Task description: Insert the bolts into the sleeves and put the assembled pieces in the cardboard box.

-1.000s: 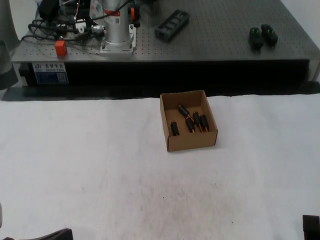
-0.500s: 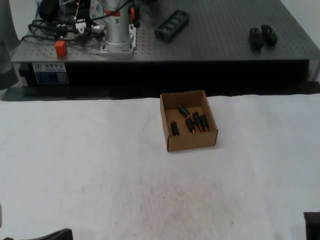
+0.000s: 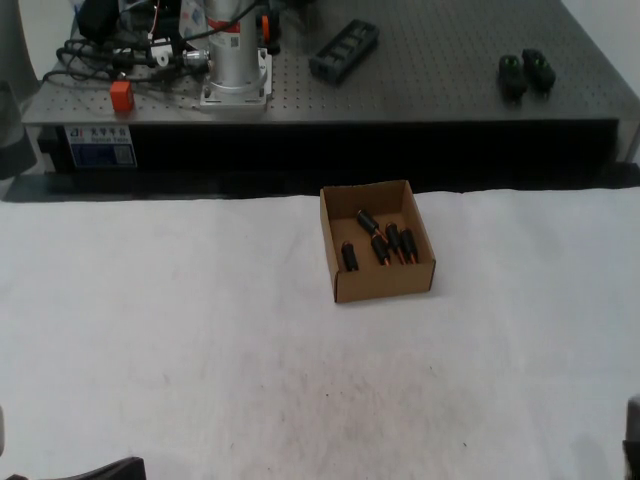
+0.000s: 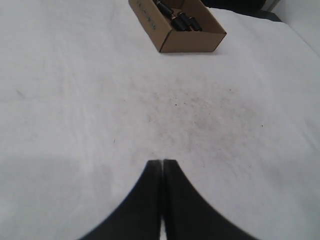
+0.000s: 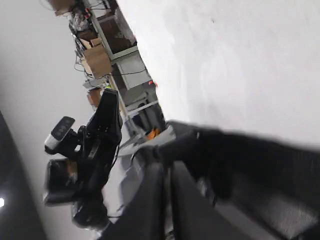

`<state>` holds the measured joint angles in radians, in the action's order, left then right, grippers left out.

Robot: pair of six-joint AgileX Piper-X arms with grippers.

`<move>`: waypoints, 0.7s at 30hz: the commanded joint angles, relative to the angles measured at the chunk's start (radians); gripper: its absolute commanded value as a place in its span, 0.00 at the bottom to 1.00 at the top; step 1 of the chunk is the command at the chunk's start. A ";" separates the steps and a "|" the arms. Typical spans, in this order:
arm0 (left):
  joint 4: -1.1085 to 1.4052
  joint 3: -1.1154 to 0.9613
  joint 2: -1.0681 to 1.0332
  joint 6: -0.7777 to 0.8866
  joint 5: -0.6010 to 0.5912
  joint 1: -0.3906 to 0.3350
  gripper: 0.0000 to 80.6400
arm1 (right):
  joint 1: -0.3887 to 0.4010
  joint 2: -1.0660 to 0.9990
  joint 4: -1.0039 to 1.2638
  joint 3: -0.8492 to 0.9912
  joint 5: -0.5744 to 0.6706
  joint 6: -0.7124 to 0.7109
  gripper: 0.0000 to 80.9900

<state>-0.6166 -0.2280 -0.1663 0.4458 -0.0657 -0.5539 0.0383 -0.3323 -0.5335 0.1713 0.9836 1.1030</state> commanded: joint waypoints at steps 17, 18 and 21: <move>0.014 0.028 0.008 -0.120 0.156 0.001 0.01 | 0.000 -0.041 -0.010 -0.022 -0.878 -1.096 0.05; 0.016 0.039 0.008 -0.126 0.168 0.001 0.01 | 0.000 -0.057 -0.010 -0.022 -0.881 -1.096 0.05; 0.021 0.070 0.006 -0.126 0.168 0.001 0.01 | 0.000 -0.116 -0.016 -0.028 -0.881 -1.096 0.05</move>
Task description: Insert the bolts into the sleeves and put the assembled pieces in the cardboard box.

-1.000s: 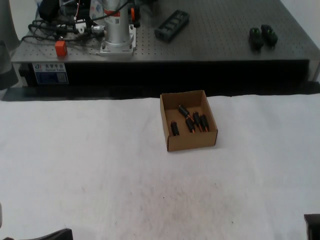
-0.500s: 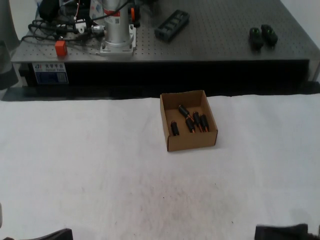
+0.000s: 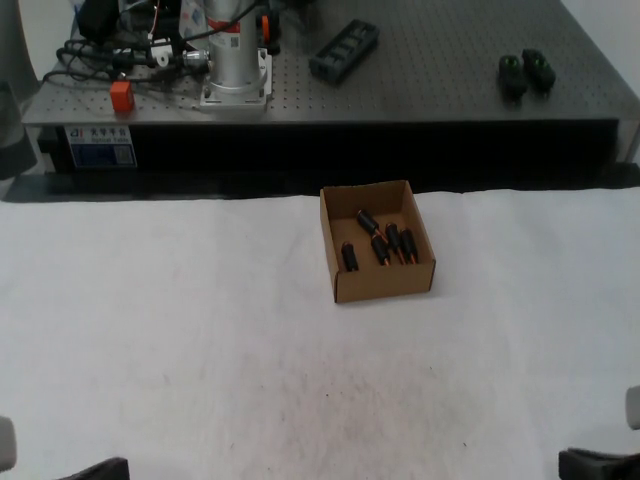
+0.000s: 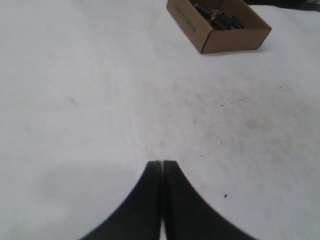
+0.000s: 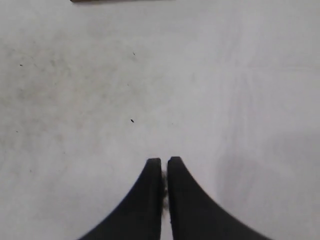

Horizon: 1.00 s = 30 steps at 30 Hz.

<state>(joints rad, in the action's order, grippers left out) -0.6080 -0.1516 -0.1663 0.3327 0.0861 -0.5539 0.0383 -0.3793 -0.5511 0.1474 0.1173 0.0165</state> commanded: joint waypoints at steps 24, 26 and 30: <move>0.088 0.073 0.006 -0.004 0.016 0.001 0.01 | 0.000 -0.353 0.161 -0.005 0.073 0.193 0.05; 0.088 0.073 0.006 -0.004 0.016 0.001 0.01 | 0.000 -0.353 0.161 -0.005 0.073 0.193 0.05; 0.088 0.073 0.006 -0.004 0.016 0.001 0.01 | 0.000 -0.353 0.161 -0.005 0.073 0.193 0.05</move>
<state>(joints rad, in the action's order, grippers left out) -0.5340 -0.0765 -0.1663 0.3318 0.0881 -0.5539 0.0383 -0.7355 -0.4068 0.1423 0.1805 0.2055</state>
